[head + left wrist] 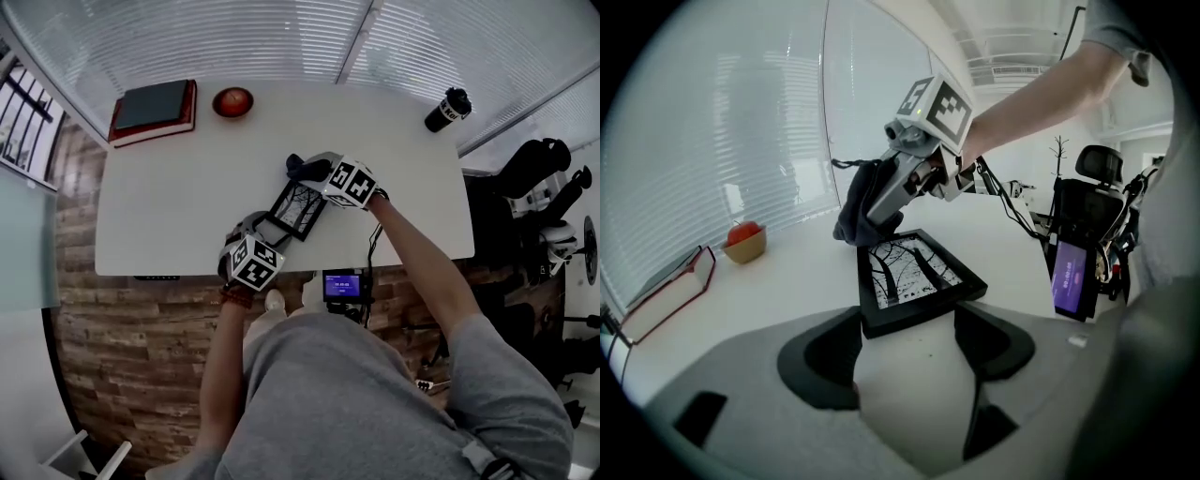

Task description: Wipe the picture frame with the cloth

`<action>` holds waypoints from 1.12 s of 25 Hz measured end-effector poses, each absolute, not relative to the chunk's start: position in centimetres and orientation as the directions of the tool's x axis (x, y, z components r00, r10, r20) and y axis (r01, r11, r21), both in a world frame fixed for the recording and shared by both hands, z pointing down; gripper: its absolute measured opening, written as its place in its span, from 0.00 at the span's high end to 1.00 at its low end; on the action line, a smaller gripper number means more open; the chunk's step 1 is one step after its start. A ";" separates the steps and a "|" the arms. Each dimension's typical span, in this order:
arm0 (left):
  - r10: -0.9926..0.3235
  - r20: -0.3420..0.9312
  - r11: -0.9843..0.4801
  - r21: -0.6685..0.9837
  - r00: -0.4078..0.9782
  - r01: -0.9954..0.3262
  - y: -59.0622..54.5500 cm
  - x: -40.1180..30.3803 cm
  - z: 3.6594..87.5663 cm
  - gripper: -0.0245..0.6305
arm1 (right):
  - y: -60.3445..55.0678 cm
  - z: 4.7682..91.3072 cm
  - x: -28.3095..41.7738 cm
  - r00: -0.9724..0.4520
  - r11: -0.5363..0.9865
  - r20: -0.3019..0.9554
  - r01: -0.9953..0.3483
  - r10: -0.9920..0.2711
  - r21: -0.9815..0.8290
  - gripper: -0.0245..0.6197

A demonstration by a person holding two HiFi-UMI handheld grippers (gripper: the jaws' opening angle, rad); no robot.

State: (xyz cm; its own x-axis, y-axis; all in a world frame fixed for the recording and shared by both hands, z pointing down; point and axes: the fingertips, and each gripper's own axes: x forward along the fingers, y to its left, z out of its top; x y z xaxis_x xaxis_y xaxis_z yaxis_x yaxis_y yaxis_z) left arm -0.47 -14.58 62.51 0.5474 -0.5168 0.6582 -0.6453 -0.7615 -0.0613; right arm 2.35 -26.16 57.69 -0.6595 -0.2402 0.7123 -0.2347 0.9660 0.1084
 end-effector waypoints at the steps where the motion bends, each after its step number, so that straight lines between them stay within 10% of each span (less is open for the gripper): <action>1: -0.516 0.659 -0.762 -0.062 0.547 -0.645 -14.7 -0.5 62.5 0.47 | -26.2 58.2 2.4 -0.649 0.966 0.724 -0.237 -0.234 0.099 0.79; 17: -0.497 0.654 -0.773 -0.035 0.570 -0.633 -14.2 -0.2 62.5 0.46 | -25.4 60.4 6.3 -0.692 0.895 0.688 -0.424 -0.219 -0.141 0.79; 20: -0.461 0.599 -0.779 0.080 0.655 -0.622 -13.3 1.1 61.6 0.08 | -25.3 60.6 6.0 -0.694 0.888 0.685 -0.434 -0.223 -0.150 0.79; 28: -0.522 0.678 -0.708 -0.006 0.518 -0.706 -15.1 1.5 63.2 0.05 | -25.5 60.5 6.1 -0.704 0.873 0.677 -0.450 -0.216 -0.189 0.79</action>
State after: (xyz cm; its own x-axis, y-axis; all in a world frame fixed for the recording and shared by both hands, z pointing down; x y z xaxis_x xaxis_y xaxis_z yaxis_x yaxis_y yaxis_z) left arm 1.52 -15.07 63.21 0.5182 -0.5218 0.6776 -0.7057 -0.7085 -0.0059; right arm 6.05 -25.51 60.47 -0.7040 -0.2160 0.6766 -0.4496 0.8730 -0.1891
